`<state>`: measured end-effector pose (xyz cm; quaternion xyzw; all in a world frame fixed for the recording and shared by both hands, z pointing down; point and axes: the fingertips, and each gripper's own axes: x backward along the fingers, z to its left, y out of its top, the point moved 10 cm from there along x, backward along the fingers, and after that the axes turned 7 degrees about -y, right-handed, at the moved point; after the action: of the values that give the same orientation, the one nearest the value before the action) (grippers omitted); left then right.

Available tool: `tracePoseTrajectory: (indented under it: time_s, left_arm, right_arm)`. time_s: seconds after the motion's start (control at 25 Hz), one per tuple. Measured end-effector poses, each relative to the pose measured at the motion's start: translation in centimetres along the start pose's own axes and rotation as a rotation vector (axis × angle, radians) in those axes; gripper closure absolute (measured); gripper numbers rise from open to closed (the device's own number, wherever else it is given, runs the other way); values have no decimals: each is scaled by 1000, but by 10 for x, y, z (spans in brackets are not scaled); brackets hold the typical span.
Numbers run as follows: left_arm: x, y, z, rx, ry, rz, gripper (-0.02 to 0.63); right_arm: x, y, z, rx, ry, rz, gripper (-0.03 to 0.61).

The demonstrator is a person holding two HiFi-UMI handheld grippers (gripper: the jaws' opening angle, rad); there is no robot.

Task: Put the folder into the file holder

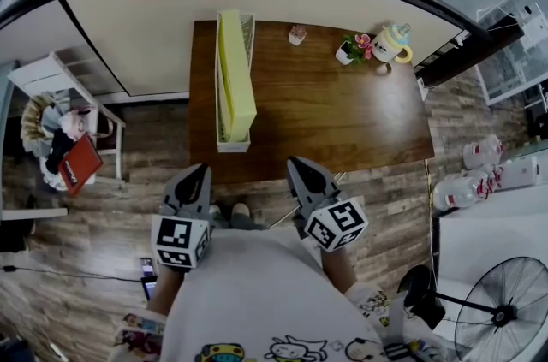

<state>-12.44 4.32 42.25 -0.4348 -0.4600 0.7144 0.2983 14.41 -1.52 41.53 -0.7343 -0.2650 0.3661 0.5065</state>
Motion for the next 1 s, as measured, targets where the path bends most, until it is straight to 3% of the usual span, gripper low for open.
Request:
tracePoseTrajectory:
  time_s: [1.0]
  left_arm:
    - [1, 4, 23, -53, -50, 4, 609]
  right_arm:
    - [-9, 1, 6, 16, -41, 6, 578]
